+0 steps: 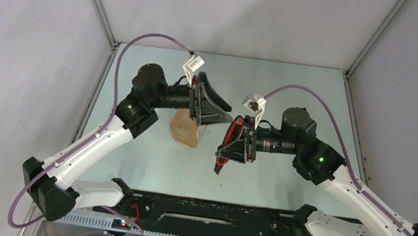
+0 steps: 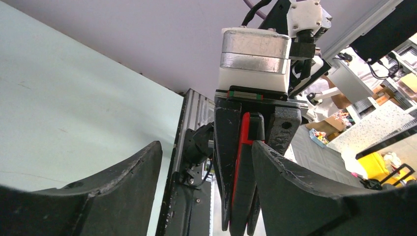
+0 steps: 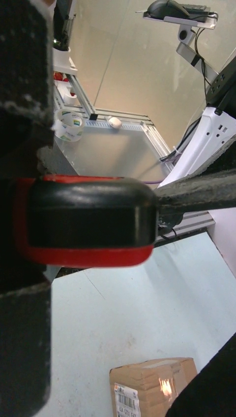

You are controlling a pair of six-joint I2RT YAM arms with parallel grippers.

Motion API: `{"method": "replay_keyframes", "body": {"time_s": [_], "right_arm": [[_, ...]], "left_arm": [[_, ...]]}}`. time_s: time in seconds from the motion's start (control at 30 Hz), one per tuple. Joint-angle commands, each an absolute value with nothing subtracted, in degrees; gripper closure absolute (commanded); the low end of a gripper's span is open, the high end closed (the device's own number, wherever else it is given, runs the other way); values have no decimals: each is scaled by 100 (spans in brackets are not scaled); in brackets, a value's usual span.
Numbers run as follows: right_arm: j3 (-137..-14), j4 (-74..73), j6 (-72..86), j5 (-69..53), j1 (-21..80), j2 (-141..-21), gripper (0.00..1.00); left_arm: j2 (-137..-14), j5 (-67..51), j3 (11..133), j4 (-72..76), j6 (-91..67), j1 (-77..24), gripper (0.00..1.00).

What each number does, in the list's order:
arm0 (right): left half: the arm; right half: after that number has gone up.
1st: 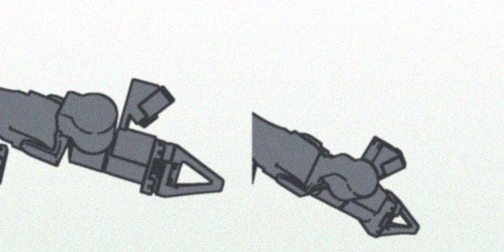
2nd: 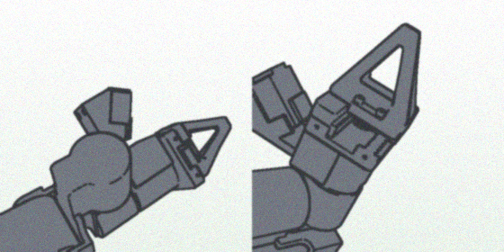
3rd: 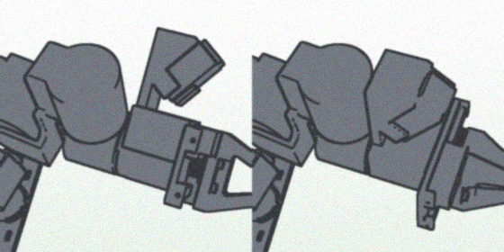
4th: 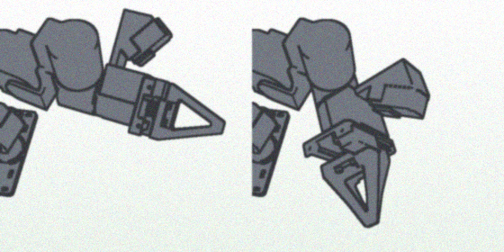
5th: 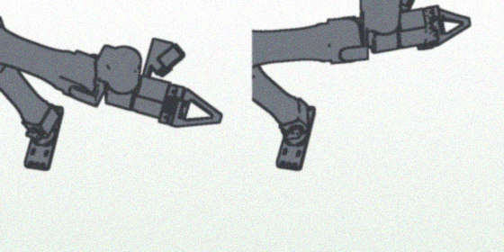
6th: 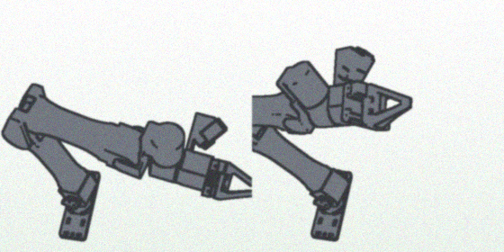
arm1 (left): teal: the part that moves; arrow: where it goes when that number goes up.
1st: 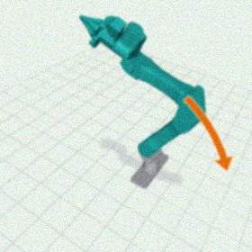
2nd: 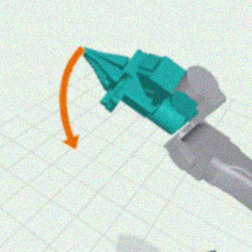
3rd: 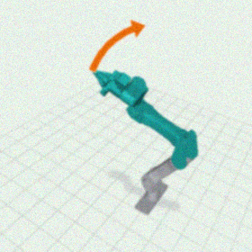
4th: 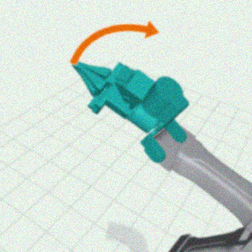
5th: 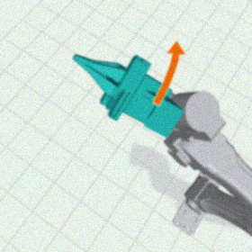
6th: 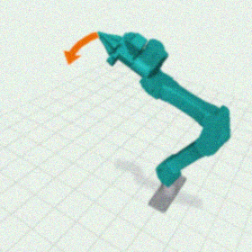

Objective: Unpack the express box

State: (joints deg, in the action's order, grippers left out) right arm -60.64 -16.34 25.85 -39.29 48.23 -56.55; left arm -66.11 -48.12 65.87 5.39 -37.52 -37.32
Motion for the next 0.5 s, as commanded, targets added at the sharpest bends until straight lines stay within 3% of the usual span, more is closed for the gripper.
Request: {"method": "replay_keyframes", "body": {"time_s": [0.0,0.23,0.47], "right_arm": [[-6100,-1481,2495,-3874,4852,-5739,100],[-6097,-1585,2459,-3780,4837,-5752,100],[-6100,-1557,2495,-3756,4843,-5801,100]], "left_arm": [[-6644,-5248,6854,814,-3962,-3893,29],[-6431,-5042,6789,921,-4052,-3813,20],[-6485,-5095,6992,469,-3811,-3949,28]]}}
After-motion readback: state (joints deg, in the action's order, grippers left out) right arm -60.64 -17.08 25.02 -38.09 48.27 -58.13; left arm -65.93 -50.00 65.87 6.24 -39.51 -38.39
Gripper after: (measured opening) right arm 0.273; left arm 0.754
